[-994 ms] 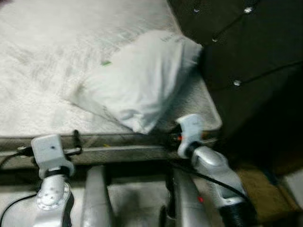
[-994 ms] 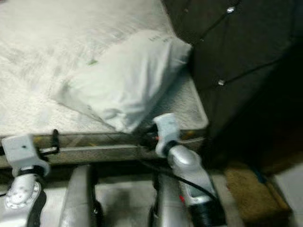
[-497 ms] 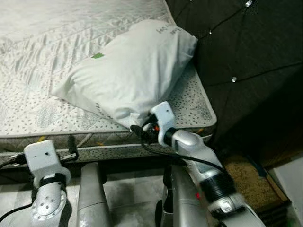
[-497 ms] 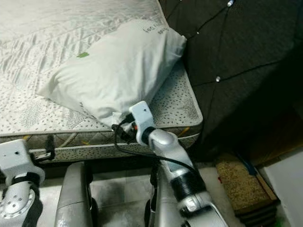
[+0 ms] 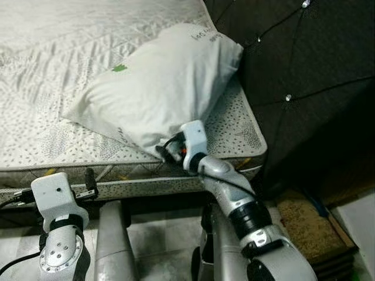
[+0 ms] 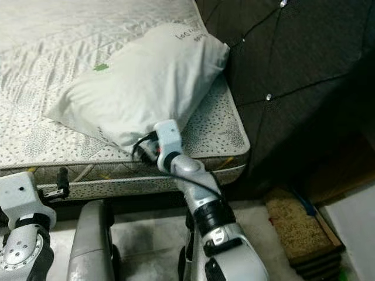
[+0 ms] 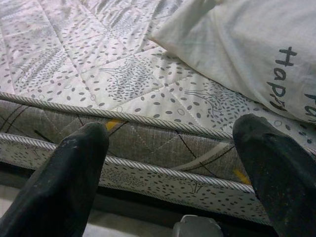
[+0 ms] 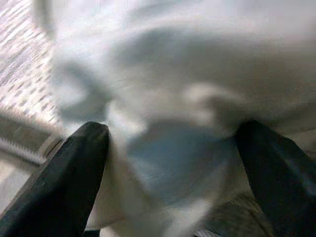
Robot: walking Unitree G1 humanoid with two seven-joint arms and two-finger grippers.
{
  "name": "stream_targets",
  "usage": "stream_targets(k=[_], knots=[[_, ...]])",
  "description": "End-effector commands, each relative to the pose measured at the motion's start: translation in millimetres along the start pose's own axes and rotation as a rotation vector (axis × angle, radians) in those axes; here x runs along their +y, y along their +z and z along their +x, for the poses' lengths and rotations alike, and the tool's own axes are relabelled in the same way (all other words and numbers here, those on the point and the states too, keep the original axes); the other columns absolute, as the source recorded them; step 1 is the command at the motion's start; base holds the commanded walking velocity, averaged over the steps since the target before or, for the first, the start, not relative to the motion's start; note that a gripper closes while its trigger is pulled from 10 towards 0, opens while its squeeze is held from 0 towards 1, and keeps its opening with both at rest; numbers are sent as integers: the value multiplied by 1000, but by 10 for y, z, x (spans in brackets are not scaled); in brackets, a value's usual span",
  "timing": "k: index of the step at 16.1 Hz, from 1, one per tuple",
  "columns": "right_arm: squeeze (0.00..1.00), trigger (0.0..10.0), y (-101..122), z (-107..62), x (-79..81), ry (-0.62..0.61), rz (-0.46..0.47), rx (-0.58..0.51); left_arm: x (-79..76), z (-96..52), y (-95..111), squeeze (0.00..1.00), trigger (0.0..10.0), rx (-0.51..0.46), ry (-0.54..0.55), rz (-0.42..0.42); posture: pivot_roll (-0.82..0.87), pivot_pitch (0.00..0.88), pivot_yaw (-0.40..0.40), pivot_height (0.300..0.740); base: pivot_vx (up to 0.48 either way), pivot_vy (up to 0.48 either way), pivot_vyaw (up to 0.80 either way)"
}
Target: Clean up the room
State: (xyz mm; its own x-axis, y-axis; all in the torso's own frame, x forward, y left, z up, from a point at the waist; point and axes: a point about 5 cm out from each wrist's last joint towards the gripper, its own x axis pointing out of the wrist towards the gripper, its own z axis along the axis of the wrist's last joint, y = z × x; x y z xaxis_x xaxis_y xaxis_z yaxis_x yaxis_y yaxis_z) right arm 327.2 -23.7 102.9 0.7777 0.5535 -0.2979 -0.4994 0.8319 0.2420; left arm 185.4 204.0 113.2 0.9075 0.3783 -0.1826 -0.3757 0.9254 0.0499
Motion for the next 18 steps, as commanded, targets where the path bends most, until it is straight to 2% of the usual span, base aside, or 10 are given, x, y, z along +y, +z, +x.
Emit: stream_targets(k=[1, 4, 7, 11, 18], knots=[[0, 0, 112, 83, 159, 20, 61, -31, 2, -24, 1, 0, 10000, 5, 7, 3, 105, 138, -139, 555, 0, 0, 0], [0, 0, 179, 145, 209, 20, 106, -39, -6, -11, 5, 0, 10000, 6, 6, 0, 101, 133, -139, 555, 0, 0, 0], [0, 0, 259, 190, 270, 36, 114, -56, -38, 12, 6, 0, 10000, 3, -8, 3, 97, 125, -134, 555, 0, 0, 0], [0, 0, 223, 209, 308, 55, 130, -40, -38, 50, 19, 0, 10000, -4, -14, 7, 101, 113, -130, 555, 0, 0, 0], [0, 0, 239, 224, 268, 49, 157, -52, -70, 122, 66, 0, 10000, -27, -32, 10, 98, 95, -118, 555, 0, 0, 0]])
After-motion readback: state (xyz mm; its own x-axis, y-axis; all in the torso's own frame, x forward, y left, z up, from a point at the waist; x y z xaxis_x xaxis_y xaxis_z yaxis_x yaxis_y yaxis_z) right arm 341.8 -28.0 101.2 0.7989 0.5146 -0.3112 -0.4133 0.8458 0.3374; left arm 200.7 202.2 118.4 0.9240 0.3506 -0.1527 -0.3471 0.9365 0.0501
